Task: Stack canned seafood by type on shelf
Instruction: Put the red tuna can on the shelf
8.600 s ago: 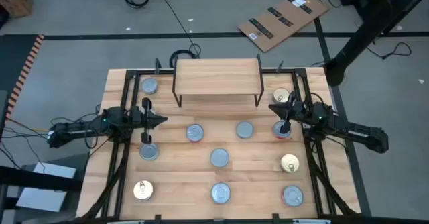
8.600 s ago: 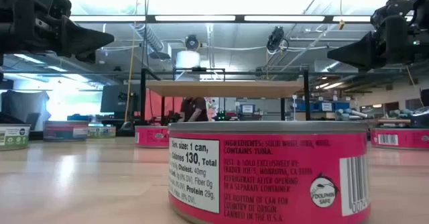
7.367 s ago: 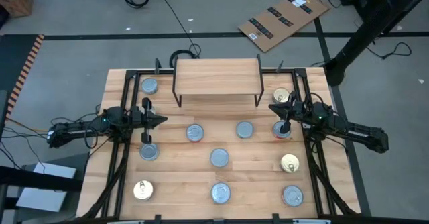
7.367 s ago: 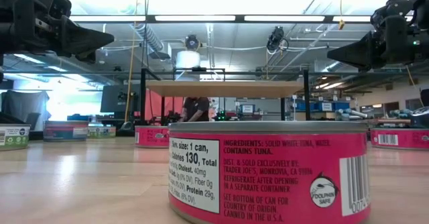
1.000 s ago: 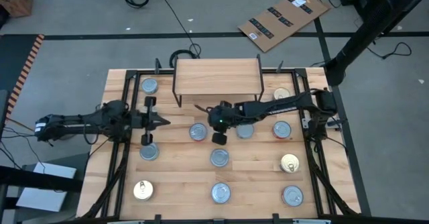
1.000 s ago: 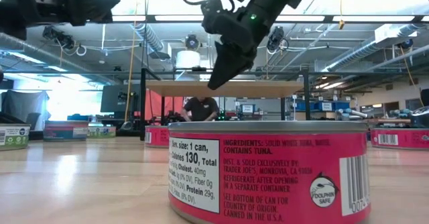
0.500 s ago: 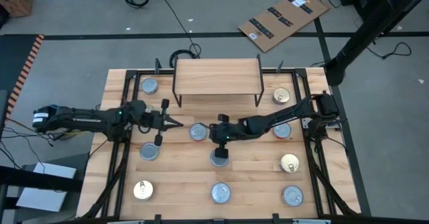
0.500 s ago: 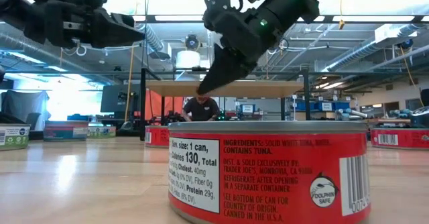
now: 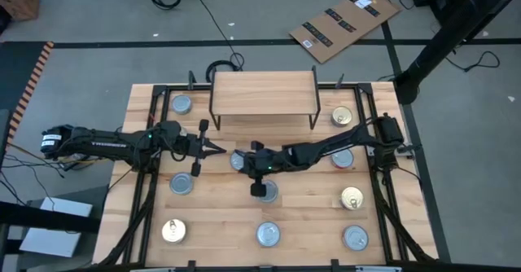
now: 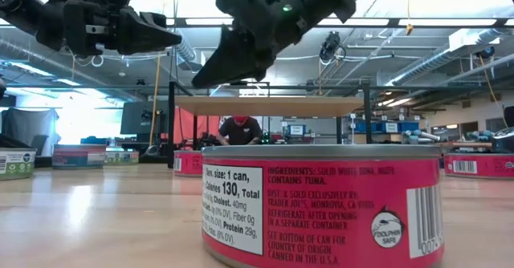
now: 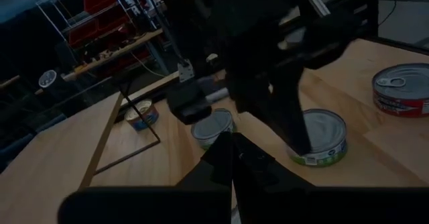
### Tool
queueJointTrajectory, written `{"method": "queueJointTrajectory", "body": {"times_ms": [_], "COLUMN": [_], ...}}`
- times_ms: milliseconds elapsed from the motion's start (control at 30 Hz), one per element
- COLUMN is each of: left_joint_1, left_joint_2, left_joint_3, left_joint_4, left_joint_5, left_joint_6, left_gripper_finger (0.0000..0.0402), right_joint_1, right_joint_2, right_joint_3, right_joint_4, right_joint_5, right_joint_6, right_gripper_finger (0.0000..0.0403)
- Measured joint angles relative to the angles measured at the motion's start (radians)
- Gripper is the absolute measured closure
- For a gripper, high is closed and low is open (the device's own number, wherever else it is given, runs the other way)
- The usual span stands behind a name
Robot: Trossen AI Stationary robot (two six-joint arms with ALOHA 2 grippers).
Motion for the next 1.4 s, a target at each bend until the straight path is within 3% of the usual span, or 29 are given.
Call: {"method": "queueJointTrajectory", "body": {"times_ms": [233,500,733,1400], "left_joint_1": [0.002,0.002,0.002,0.002], "left_joint_2": [-0.002,-0.002,-0.002,0.039], "left_joint_3": [0.0,0.0,0.0,-0.002], "left_joint_4": [-0.017,-0.02,-0.043,-0.047], "left_joint_5": [0.0,0.0,0.003,0.009], "left_joint_6": [0.026,0.027,0.024,-0.032], "left_gripper_finger": [0.0397,0.0397,0.0397,0.0397], "right_joint_1": [-0.012,-0.01,-0.026,-0.028], "right_joint_2": [0.094,0.201,0.209,0.214], "right_joint_3": [0.158,0.262,0.268,0.237], "right_joint_4": [-0.189,-0.32,-0.377,-0.346], "right_joint_5": [0.013,0.061,0.107,0.075], "right_joint_6": [0.003,-0.03,-0.046,-0.064], "right_gripper_finger": [0.0394,0.0358,0.0343,0.0341]}}
